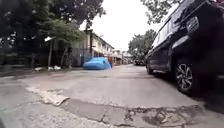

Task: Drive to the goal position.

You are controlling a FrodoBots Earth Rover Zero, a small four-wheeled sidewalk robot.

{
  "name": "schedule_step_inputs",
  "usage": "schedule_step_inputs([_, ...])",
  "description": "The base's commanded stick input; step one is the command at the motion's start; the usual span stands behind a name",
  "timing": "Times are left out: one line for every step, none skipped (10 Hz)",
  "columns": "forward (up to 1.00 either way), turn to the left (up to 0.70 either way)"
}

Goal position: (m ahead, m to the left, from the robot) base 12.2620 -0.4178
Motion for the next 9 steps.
schedule_step_inputs([1.0, 0.0])
schedule_step_inputs([1.0, 0.0])
schedule_step_inputs([1.0, -0.05])
schedule_step_inputs([1.0, -0.26])
schedule_step_inputs([1.0, -0.1])
schedule_step_inputs([1.0, -0.23])
schedule_step_inputs([1.0, 0.0])
schedule_step_inputs([1.0, 0.0])
schedule_step_inputs([1.0, 0.0])
